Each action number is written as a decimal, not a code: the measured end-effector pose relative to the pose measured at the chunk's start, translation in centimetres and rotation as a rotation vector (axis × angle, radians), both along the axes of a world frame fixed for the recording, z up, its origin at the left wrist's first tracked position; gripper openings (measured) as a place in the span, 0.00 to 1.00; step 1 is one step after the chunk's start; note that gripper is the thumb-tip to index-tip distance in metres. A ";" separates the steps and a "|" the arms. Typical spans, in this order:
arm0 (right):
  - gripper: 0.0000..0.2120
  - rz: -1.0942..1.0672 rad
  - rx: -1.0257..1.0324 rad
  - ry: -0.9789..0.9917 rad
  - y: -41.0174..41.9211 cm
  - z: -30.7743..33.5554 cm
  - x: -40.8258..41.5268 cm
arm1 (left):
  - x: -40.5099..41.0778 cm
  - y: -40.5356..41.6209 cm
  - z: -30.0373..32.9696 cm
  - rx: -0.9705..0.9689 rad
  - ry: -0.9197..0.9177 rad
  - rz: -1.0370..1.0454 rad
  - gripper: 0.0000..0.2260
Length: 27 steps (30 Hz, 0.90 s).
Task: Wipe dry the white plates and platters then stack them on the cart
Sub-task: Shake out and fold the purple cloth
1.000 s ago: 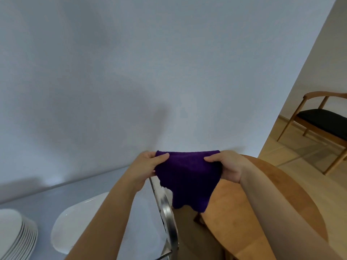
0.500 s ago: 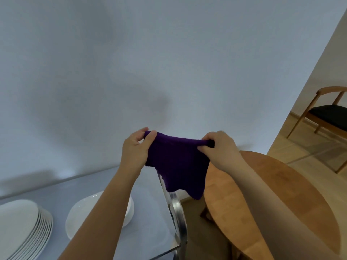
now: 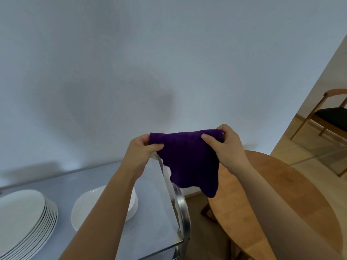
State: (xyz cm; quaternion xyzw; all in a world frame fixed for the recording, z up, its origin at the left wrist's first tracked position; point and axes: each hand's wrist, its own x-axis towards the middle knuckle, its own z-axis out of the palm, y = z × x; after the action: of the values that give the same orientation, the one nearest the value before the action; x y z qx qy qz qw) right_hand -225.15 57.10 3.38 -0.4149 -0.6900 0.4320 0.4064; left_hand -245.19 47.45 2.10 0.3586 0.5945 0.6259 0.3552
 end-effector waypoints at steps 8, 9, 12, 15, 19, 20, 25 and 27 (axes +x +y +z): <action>0.10 0.073 -0.256 0.143 -2.7 -2.7 -1.5 | -1.3 1.9 0.3 0.070 -0.036 0.146 0.04; 0.10 0.082 -0.368 0.211 -3.1 -3.6 -1.8 | -1.7 2.5 0.4 0.041 0.036 0.137 0.04; 0.10 0.051 -0.648 0.405 -4.2 -6.5 -2.6 | -2.5 5.0 -0.7 -0.130 0.289 0.069 0.05; 0.11 -0.010 -0.742 0.312 -4.2 -10.0 -2.6 | -3.0 7.5 -3.7 -0.339 0.428 -0.044 0.07; 0.09 -0.057 -0.843 0.195 -3.0 -14.0 -1.7 | -2.7 10.5 -8.2 -0.521 0.632 -0.148 0.09; 0.09 -0.062 -0.849 0.171 -2.5 -14.8 -1.5 | -2.4 11.3 -9.0 -0.524 0.654 -0.158 0.08; 0.12 -0.003 -0.860 -0.018 -0.2 -17.6 -0.5 | -0.2 14.9 -12.2 -0.542 0.692 -0.218 0.07; 0.13 0.036 -0.900 -0.118 0.3 -18.7 -0.1 | 0.9 15.6 -13.7 -0.575 0.771 -0.255 0.07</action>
State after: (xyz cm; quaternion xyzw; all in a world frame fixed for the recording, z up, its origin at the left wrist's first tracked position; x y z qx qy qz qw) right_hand -225.28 57.38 -15.35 -0.5620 -0.4625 0.6718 0.1380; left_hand -244.25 63.03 -11.56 0.5215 0.7825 0.2098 0.2677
